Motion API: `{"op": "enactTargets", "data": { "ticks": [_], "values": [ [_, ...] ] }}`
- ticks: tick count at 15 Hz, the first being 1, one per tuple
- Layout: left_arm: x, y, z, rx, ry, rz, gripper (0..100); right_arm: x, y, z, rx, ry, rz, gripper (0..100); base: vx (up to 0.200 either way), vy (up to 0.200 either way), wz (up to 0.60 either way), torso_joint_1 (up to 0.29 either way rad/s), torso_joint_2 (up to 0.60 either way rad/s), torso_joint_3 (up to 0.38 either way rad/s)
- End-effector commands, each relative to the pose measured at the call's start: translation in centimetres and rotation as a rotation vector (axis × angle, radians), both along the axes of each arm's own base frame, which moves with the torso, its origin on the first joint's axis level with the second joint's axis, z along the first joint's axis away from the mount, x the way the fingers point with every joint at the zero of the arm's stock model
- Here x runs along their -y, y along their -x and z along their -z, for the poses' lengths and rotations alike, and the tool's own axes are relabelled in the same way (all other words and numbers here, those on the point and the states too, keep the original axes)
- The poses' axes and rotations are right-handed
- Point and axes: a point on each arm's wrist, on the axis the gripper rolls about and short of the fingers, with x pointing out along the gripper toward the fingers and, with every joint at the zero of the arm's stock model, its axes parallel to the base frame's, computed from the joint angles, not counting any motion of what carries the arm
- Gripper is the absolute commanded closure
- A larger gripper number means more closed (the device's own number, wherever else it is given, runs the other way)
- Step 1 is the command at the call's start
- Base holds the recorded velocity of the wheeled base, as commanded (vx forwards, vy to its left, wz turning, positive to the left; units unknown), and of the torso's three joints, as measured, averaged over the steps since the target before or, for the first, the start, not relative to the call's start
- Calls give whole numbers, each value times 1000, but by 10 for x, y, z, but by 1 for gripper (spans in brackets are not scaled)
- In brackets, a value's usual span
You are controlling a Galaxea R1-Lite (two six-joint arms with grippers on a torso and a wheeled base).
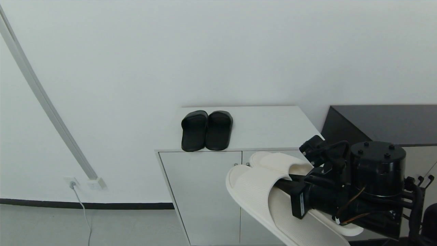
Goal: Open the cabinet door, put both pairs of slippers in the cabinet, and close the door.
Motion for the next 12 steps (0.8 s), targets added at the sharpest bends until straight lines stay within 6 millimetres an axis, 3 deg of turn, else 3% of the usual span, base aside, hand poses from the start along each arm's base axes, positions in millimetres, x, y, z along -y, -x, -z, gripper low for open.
{"op": "enactTargets", "data": {
  "ticks": [1, 12],
  "values": [
    [0, 0, 0, -2, -1, 1, 0, 0, 0, 1, -4, 3, -1, 100, 0, 0, 0, -212, 476, 261],
    [0, 0, 0, -2, -2, 6, 0, -1, 4, 6, -16, 17, -13, 100, 0, 0, 0, -215, 537, 314]
  ]
}}
